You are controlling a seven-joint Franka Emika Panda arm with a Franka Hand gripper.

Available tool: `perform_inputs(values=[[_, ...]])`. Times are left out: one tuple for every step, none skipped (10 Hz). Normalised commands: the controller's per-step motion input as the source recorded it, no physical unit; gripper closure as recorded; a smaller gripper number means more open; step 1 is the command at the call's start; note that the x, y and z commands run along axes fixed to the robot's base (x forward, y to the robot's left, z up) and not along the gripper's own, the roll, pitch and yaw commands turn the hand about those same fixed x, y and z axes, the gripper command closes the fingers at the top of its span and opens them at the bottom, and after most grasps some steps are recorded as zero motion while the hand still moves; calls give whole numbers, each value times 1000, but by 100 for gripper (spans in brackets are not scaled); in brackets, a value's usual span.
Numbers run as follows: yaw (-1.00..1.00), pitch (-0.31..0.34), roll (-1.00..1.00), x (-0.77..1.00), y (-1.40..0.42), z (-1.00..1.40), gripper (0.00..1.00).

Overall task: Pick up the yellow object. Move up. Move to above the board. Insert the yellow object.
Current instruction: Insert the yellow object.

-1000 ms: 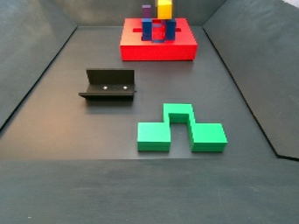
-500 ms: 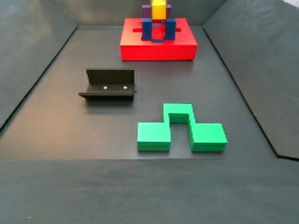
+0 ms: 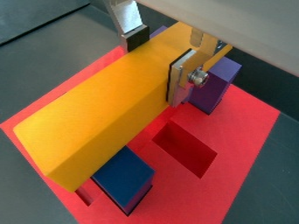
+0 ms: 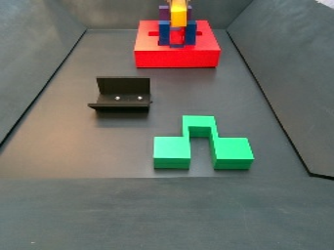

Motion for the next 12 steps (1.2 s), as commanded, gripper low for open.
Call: perform_inputs(values=[[74,74,213,51,17,0,100],[134,90,170,100,0,0,100],[171,79,176,137,0,0,100],[180,63,167,134,0,0,100],[254,63,189,214,0,0,100],[280,64,211,249,-9,0,100],[217,54,229,226,-100,-23,100],[166,36,200,131,-131,-37,100],[37,4,174,0,-146,-60,100],[0,3,140,-80,-91,-29,100],[-109,10,114,-149,-9,0,100],[-194,20,96,-129,0,0,100]])
